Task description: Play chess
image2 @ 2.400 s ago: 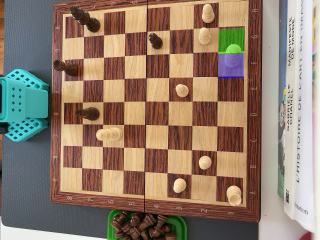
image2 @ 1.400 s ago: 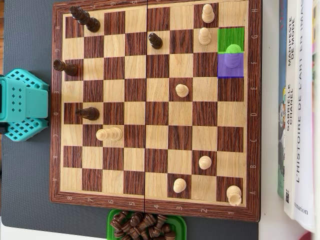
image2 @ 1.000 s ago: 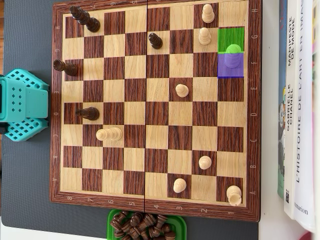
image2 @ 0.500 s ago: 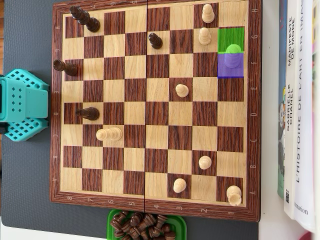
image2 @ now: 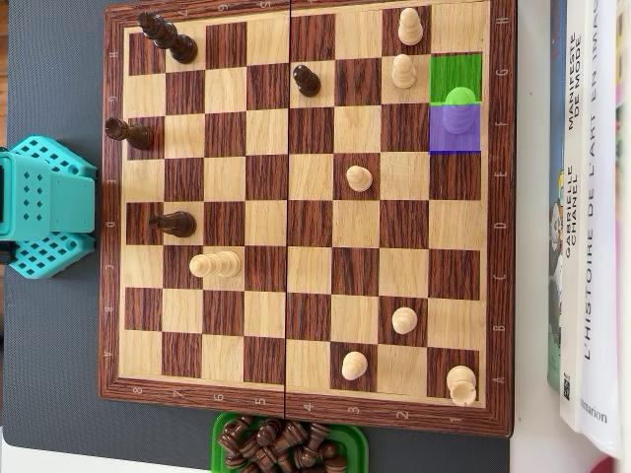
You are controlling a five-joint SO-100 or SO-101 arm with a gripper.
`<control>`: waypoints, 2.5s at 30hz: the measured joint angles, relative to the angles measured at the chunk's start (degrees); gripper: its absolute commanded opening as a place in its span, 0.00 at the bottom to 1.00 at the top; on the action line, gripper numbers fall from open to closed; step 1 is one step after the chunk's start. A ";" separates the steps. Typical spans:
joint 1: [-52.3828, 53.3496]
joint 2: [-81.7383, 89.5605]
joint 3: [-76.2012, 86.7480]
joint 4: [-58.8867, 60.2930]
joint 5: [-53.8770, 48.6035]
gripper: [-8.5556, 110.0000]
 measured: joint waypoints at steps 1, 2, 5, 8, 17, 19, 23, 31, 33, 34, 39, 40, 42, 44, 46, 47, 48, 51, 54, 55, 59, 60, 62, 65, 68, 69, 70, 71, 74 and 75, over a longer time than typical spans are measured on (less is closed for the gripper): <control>0.00 0.00 0.00 0.00 0.00 0.22; 0.00 0.00 0.00 0.00 -0.18 0.22; 0.00 0.00 0.00 0.00 -0.35 0.22; 0.00 0.00 0.00 0.00 -0.35 0.22; 0.00 0.00 0.00 0.00 -0.62 0.22; 0.00 -0.09 0.00 0.18 -0.70 0.22; 0.00 -0.09 0.00 4.66 -0.70 0.22; 0.00 -0.09 0.00 23.03 -0.70 0.22; -0.09 -0.18 0.00 28.13 -0.70 0.22; -0.09 -0.26 0.00 31.03 -0.70 0.22; -3.87 -0.62 0.00 45.70 -0.70 0.22; -4.57 -0.62 0.00 48.78 -0.70 0.22; -5.80 -1.23 0.00 54.67 -0.70 0.22; -6.15 -1.58 0.00 60.73 -0.70 0.22; -6.24 -1.49 0.00 67.32 -0.70 0.22; -6.24 -1.41 -0.26 71.46 -0.70 0.22; -6.24 -1.41 -0.62 75.23 -0.70 0.22; -6.24 -1.41 -3.08 88.51 -1.76 0.22; -6.24 -1.41 -6.86 100.11 -4.04 0.22; -6.24 -1.41 -7.65 102.66 -4.31 0.22; -5.63 -1.58 -12.66 119.79 -4.39 0.22; -5.27 -1.58 -13.80 123.13 -3.69 0.22; -4.92 -2.72 -15.47 127.62 -1.85 0.22; -4.83 -7.82 -18.63 132.10 1.58 0.22; -4.83 -15.29 -22.85 133.68 3.43 0.22; -4.83 -17.93 -24.35 133.68 3.96 0.22; -4.83 -20.30 -25.49 133.68 4.31 0.22; -4.83 -22.85 -26.81 133.68 4.57 0.22; -4.83 -29.97 -30.85 133.68 4.66 0.22; -4.92 -32.17 -32.17 133.68 4.66 0.22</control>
